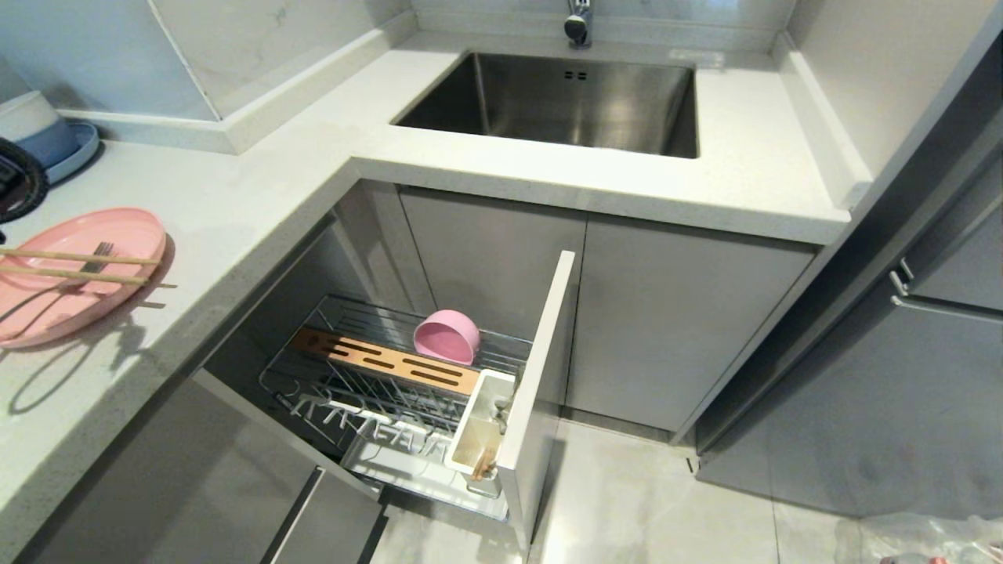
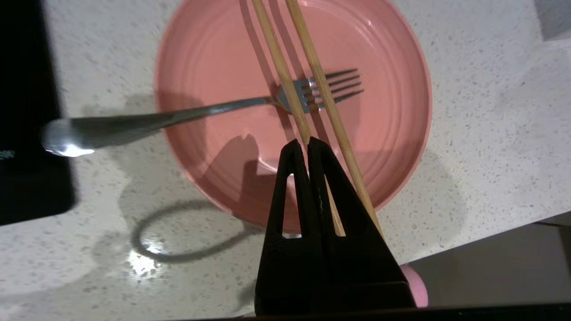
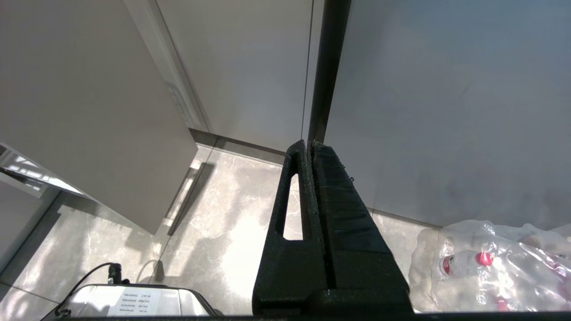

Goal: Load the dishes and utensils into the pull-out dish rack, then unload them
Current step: Pick up the chopsticks and place it in the cupboard

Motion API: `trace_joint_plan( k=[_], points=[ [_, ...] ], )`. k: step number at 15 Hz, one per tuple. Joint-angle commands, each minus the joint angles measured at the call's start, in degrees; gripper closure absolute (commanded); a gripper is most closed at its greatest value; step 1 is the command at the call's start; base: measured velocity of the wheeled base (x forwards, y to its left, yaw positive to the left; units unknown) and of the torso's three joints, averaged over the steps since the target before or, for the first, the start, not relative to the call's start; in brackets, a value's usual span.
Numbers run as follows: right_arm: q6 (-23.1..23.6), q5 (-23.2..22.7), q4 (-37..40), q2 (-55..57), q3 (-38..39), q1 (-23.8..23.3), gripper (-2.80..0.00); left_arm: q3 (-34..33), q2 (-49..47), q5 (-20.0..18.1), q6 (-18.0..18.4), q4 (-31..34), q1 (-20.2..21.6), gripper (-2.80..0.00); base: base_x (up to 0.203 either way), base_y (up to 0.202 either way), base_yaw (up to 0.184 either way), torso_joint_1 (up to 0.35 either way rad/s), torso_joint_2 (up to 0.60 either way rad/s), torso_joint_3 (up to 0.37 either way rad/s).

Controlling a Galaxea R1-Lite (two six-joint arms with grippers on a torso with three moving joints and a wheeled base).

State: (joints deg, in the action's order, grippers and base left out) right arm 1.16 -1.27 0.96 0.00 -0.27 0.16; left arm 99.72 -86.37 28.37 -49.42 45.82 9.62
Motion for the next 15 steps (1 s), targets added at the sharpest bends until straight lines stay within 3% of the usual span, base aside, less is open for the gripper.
trace_joint_plan(
  k=[1, 2, 8, 12, 15],
  points=[
    [0.1, -0.1, 0.0, 0.0, 0.0, 0.0, 0.00, 0.2, -2.4, -1.2, -0.5, 0.5, 0.1, 0.00, 0.000, 0.000, 0.000, 0.000, 0.00, 0.000],
    [0.1, -0.1, 0.0, 0.0, 0.0, 0.0, 0.00, 0.5, -3.4, -2.1, -0.4, 0.6, 0.1, -2.80, 0.000, 0.000, 0.000, 0.000, 0.00, 0.000],
    [0.1, -0.1, 0.0, 0.0, 0.0, 0.0, 0.00, 4.0, -8.8, -3.4, -0.3, 0.9, 0.0, -2.80, 0.000, 0.000, 0.000, 0.000, 0.00, 0.000],
    [0.0, -0.1, 0.0, 0.0, 0.0, 0.0, 0.00, 7.8, -12.0, -4.9, -0.5, 7.5, 0.0, -2.80, 0.000, 0.000, 0.000, 0.000, 0.00, 0.000],
    [0.1, 0.0, 0.0, 0.0, 0.0, 0.0, 0.00, 9.0, -13.3, -5.1, -0.6, 7.4, 0.1, -2.80, 0.000, 0.000, 0.000, 0.000, 0.00, 0.000]
  ],
)
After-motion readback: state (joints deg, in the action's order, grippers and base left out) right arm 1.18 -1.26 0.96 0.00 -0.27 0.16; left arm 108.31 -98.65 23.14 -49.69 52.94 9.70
